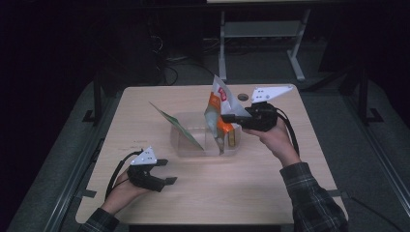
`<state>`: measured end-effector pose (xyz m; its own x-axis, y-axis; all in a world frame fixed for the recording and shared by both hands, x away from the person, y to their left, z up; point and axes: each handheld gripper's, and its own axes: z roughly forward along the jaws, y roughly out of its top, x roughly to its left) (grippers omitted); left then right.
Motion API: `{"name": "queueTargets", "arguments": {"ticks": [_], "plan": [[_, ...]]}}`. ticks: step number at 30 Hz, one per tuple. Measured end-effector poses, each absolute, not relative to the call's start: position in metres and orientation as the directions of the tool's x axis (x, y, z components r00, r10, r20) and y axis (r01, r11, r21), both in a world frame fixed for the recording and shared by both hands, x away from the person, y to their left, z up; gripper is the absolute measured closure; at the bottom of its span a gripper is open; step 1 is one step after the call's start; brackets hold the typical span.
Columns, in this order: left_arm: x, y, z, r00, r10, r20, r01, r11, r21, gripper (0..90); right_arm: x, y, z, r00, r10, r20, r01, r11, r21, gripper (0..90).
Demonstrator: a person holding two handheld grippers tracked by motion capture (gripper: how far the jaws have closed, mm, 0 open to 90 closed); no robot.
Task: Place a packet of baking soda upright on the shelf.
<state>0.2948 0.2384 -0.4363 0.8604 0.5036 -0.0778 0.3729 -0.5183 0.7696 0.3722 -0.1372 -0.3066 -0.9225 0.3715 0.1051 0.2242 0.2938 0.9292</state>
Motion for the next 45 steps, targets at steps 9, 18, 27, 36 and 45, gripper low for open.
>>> {"name": "queueTargets", "arguments": {"ticks": [9, 18, 27, 36, 45], "plan": [[0.296, 0.241, -0.436, 0.858, 0.508, -0.074, 0.371, -0.512, 0.775, 22.0, 0.395, -0.132, -0.312, -0.913, 0.389, 0.124, 0.258, 0.314, 0.914, 90.0], [0.295, 0.24, -0.435, 0.859, 0.506, -0.075, 0.371, -0.516, 0.772, 22.0, 0.409, -0.132, -0.319, -0.9, 0.415, 0.135, 0.287, 0.329, 0.9, 90.0], [0.295, 0.239, -0.436, 0.861, 0.503, -0.075, 0.37, -0.519, 0.77, 21.9, 0.413, -0.129, -0.328, -0.892, 0.429, 0.14, 0.31, 0.357, 0.881, 90.0], [0.295, 0.238, -0.436, 0.863, 0.5, -0.076, 0.368, -0.519, 0.771, 21.9, 0.414, -0.125, -0.333, -0.89, 0.439, 0.123, 0.313, 0.393, 0.865, 90.0], [0.295, 0.237, -0.437, 0.866, 0.494, -0.082, 0.37, -0.52, 0.77, 21.9, 0.413, -0.124, -0.346, -0.881, 0.453, 0.14, 0.341, 0.4, 0.851, 89.9]]}}
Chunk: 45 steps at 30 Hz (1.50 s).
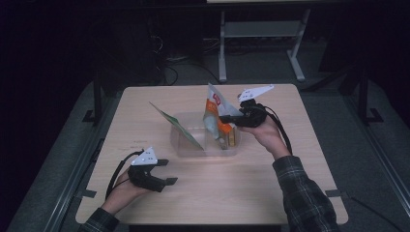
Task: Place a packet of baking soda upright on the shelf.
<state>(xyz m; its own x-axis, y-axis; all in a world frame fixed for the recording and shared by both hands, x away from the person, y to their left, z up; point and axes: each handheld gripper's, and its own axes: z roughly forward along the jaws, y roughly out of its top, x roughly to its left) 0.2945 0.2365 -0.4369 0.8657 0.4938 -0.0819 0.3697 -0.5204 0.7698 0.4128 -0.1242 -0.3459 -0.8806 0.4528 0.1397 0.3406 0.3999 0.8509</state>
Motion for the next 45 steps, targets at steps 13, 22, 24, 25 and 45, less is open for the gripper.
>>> {"name": "queueTargets", "arguments": {"ticks": [13, 22, 24, 25, 45], "plan": [[0.294, 0.235, -0.438, 0.869, 0.488, -0.081, 0.367, -0.528, 0.766, 21.9, 0.415, -0.12, -0.352, -0.867, 0.483, 0.119, 0.36, 0.444, 0.82, 86.7], [0.295, 0.235, -0.438, 0.868, 0.49, -0.081, 0.369, -0.528, 0.765, 21.8, 0.409, -0.126, -0.343, -0.848, 0.518, 0.109, 0.359, 0.411, 0.838, 65.0], [0.295, 0.235, -0.438, 0.868, 0.489, -0.081, 0.369, -0.528, 0.765, 21.7, 0.405, -0.128, -0.341, -0.831, 0.548, 0.099, 0.366, 0.404, 0.838, 45.1], [0.295, 0.235, -0.437, 0.869, 0.488, -0.078, 0.366, -0.53, 0.765, 21.7, 0.404, -0.128, -0.341, -0.825, 0.557, 0.091, 0.366, 0.404, 0.839, 40.9], [0.297, 0.238, -0.437, 0.873, 0.484, -0.055, 0.35, -0.546, 0.761, 16.5, 0.353, -0.168, -0.358, -0.798, 0.601, 0.044, 0.348, 0.399, 0.848, 22.3]]}}
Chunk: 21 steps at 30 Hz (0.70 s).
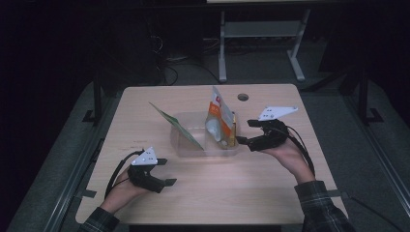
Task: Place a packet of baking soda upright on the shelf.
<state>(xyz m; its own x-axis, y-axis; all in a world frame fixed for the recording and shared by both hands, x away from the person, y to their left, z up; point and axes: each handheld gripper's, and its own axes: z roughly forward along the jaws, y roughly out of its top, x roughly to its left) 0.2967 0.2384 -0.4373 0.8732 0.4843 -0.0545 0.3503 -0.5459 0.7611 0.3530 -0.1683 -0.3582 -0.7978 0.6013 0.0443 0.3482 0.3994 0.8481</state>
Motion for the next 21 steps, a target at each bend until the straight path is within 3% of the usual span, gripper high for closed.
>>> {"name": "queueTargets", "arguments": {"ticks": [21], "plan": [[0.281, 0.253, -0.436, 0.857, 0.513, -0.042, 0.363, -0.545, 0.756, 14.7, 0.293, -0.191, -0.41, -0.8, 0.596, 0.07, 0.398, 0.438, 0.806, 19.2]]}}
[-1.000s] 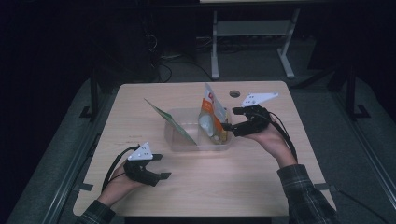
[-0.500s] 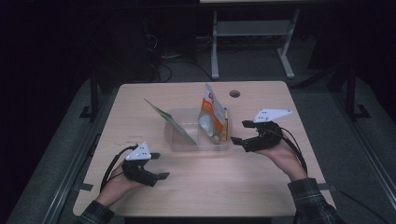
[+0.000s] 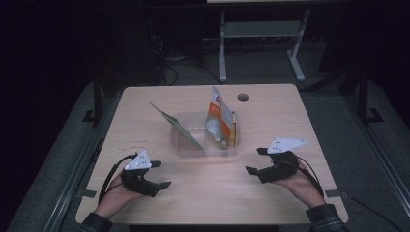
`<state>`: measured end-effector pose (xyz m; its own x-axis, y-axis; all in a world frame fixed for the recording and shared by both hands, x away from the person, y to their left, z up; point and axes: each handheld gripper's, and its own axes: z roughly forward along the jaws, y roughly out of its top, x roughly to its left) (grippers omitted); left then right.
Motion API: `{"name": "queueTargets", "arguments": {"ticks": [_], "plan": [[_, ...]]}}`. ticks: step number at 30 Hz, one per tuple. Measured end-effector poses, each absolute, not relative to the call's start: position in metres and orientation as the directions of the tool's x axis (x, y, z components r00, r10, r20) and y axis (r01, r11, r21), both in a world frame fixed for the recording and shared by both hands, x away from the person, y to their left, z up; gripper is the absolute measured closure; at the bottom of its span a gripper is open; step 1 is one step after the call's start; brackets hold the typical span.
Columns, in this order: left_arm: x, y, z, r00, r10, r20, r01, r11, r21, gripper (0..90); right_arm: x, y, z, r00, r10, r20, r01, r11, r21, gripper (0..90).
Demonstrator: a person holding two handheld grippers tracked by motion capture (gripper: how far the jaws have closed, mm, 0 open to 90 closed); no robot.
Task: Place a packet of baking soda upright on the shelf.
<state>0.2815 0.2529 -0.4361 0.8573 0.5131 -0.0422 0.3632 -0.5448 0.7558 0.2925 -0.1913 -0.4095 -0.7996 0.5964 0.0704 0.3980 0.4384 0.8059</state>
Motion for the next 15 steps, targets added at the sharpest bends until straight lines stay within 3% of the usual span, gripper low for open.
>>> {"name": "queueTargets", "arguments": {"ticks": [7, 15], "plan": [[0.275, 0.253, -0.44, 0.862, 0.505, -0.049, 0.371, -0.561, 0.74, 14.7, 0.278, -0.203, -0.434, -0.779, 0.622, 0.073, 0.44, 0.461, 0.771, 18.6], [0.276, 0.251, -0.44, 0.865, 0.5, -0.045, 0.366, -0.566, 0.739, 14.7, 0.277, -0.207, -0.435, -0.772, 0.633, 0.066, 0.437, 0.452, 0.778, 17.5]]}}
